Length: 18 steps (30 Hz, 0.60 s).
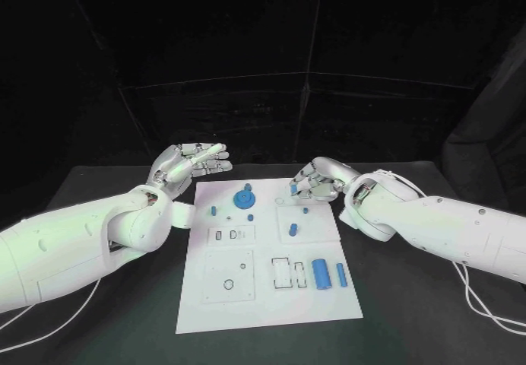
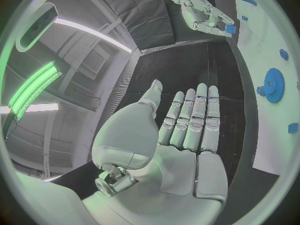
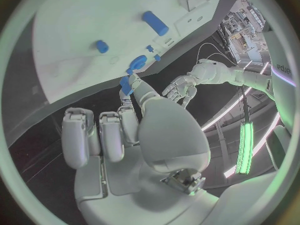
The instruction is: Assemble the parts on the task board
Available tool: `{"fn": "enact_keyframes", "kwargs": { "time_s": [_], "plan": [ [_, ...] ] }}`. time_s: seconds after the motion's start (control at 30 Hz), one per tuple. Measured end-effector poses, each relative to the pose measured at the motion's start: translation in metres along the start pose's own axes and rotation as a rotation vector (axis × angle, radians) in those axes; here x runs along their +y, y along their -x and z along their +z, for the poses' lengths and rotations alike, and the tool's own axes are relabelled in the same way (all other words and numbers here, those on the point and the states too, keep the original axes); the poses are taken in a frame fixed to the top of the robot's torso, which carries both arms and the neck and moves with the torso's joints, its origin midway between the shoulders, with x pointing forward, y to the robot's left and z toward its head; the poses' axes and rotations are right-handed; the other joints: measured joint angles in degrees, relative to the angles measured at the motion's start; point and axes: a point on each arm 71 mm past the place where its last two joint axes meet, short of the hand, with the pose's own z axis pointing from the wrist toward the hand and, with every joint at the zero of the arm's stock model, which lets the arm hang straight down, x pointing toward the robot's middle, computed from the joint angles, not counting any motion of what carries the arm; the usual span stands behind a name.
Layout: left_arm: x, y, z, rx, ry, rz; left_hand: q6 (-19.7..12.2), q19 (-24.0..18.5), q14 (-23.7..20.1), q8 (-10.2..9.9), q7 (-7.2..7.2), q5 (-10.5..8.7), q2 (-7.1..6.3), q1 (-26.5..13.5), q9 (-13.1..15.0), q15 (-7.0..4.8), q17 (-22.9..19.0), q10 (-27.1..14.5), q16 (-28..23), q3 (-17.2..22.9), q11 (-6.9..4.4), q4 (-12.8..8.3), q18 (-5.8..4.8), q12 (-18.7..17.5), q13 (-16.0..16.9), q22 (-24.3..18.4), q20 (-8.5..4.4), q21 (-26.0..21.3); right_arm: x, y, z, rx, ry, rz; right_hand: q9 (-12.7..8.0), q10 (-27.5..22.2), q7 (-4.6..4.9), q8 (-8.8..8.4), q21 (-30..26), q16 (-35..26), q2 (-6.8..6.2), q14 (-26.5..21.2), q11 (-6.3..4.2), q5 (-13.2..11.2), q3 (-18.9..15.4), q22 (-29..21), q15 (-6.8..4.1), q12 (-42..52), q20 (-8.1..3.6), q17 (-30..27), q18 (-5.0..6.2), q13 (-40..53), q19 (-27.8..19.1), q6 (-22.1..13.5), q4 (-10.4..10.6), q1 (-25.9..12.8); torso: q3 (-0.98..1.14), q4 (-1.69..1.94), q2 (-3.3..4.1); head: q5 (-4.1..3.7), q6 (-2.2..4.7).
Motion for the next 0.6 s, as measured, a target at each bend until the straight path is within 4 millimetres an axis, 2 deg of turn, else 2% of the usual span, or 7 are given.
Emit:
{"fn": "enact_keyframes", "kwargs": {
  "time_s": [0.3,0.6],
  "plan": [
    [0.003,0.0,0.006,-0.005,-0.001,0.002,0.0,0.0,0.0,0.0,0.0,0.0,0.0,0.0,0.0,0.0,0.0,0.0,0.0,0.0,0.0,0.0,0.0,0.0,0.0,0.0,0.0,0.0,0.058,-0.031,0.024,0.024,0.06,-0.019,0.0,0.0,-0.07,0.0,0.0,0.0,0.14,0.0,0.01,0.0,0.0,0.0,0.0,0.0,0.0,0.0,0.0,0.03,0.0,-0.07,0.0,-0.14,-0.47,0.41,-1.13,1.86,-1.11],
    [0.004,-0.002,0.01,-0.015,0.006,-0.025,0.0,0.0,0.0,0.0,0.0,0.0,0.0,0.0,0.0,0.0,0.0,0.0,0.0,0.0,0.0,0.0,0.0,0.0,0.0,0.01,0.0,0.0,0.082,-0.066,0.031,0.08,0.072,-0.031,0.0,0.0,-0.16,-0.13,0.0,0.0,0.14,0.0,0.01,-0.04,0.15,0.0,0.01,0.0,0.0,0.0,0.0,0.07,0.0,-0.16,-0.15,-0.14,-0.88,0.75,-1.61,3.4,-2.01]
  ]
}}
